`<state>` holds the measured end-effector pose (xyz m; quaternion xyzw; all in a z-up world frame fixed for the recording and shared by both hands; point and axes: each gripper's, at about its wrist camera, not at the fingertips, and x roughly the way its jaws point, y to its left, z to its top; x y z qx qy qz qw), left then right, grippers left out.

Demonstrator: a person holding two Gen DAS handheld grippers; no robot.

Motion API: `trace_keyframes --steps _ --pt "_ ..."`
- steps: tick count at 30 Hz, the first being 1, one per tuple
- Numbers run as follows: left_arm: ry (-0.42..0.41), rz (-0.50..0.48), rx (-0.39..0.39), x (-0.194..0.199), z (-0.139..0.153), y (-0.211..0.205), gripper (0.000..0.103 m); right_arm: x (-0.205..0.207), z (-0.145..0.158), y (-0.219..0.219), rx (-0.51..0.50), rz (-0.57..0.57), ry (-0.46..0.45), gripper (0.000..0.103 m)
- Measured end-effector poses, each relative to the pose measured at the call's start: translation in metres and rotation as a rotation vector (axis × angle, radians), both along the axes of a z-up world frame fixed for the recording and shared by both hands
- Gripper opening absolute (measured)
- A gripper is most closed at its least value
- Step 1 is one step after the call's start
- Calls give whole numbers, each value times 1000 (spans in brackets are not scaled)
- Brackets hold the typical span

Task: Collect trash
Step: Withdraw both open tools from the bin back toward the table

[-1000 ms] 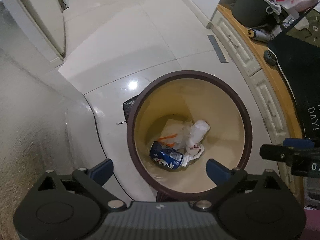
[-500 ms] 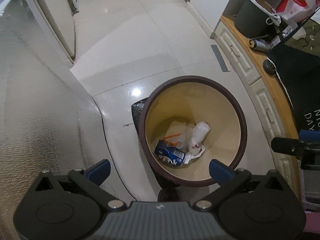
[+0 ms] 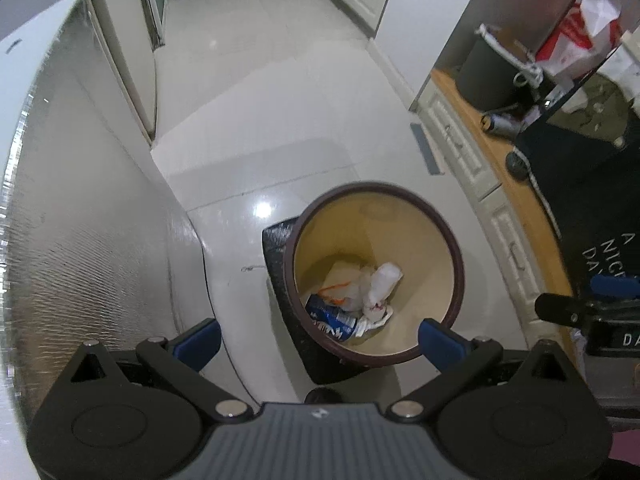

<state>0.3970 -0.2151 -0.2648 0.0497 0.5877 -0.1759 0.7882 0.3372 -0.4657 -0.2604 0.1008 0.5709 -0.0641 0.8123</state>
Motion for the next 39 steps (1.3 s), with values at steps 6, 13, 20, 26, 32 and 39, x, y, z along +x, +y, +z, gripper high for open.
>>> trace_keyframes --steps 6,13,20,26,32,39 --pt "-55 11 -46 -12 36 18 103 -11 36 14 -37 9 -55 101" --pt "-134 33 -95 -27 78 51 103 -20 82 41 -63 30 -139 101" --pt "-218 55 -132 -42 123 95 103 -26 119 80 -80 39 -205 101" --pt "-286 89 -158 -53 154 142 103 -28 147 125 -97 61 -263 101" --pt "-334 135 -172 -60 174 191 103 -27 174 176 -115 98 -331 101" --pt "-395 209 -136 -64 192 254 103 -21 192 238 -112 141 -391 101"
